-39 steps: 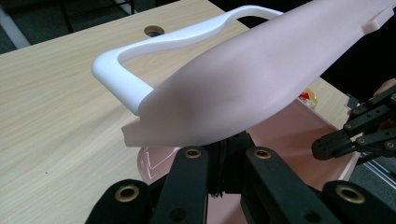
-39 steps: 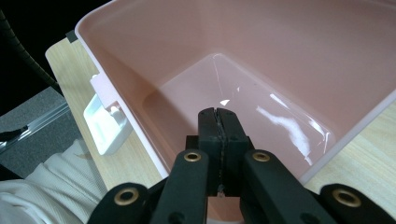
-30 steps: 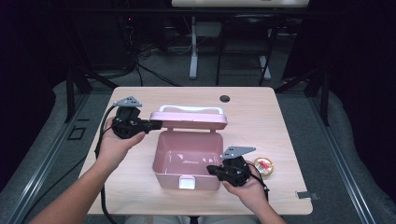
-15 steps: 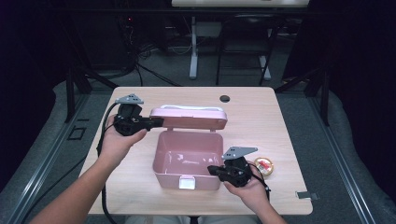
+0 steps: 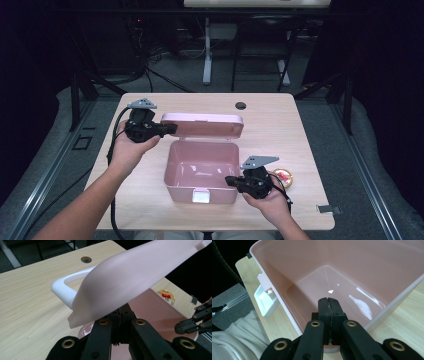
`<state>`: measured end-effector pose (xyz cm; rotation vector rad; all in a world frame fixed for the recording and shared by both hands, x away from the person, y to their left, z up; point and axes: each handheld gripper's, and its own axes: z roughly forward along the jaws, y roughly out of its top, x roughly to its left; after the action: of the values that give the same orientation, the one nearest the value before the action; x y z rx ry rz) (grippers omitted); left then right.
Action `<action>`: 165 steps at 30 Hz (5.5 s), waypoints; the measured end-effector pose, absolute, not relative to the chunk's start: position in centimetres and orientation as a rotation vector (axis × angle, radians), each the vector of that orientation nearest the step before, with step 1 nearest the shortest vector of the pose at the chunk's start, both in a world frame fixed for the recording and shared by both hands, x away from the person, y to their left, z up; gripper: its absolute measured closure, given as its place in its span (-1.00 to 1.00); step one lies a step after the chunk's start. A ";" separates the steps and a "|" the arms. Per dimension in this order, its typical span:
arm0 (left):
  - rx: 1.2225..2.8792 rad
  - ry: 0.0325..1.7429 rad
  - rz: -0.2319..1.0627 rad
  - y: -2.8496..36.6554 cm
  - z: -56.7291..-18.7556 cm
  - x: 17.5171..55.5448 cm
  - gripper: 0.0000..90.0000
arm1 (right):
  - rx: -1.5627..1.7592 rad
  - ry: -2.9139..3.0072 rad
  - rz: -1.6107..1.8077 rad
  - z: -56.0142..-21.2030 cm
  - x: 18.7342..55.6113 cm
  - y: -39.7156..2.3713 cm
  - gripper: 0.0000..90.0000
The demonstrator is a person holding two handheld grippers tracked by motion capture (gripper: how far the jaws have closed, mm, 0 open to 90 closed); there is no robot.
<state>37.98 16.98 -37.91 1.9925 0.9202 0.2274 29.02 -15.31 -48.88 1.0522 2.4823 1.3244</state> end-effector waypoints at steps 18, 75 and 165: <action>1.980 0.946 0.244 17.2 -37.9 38.9 1.00 | 1.067 2.479 1.329 -48.9 29.1 -15.6 1.00; 1.951 1.055 0.259 18.2 -42.7 40.1 0.55 | 1.076 2.424 1.403 -49.3 29.0 -16.2 1.00; 1.958 0.953 0.323 22.9 -43.5 33.4 -0.37 | 1.081 2.341 1.281 -43.6 30.8 -19.7 -0.26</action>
<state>33.41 22.87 -43.55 1.9580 0.9531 0.3234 30.82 -19.69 -43.63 1.0814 2.3411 1.2813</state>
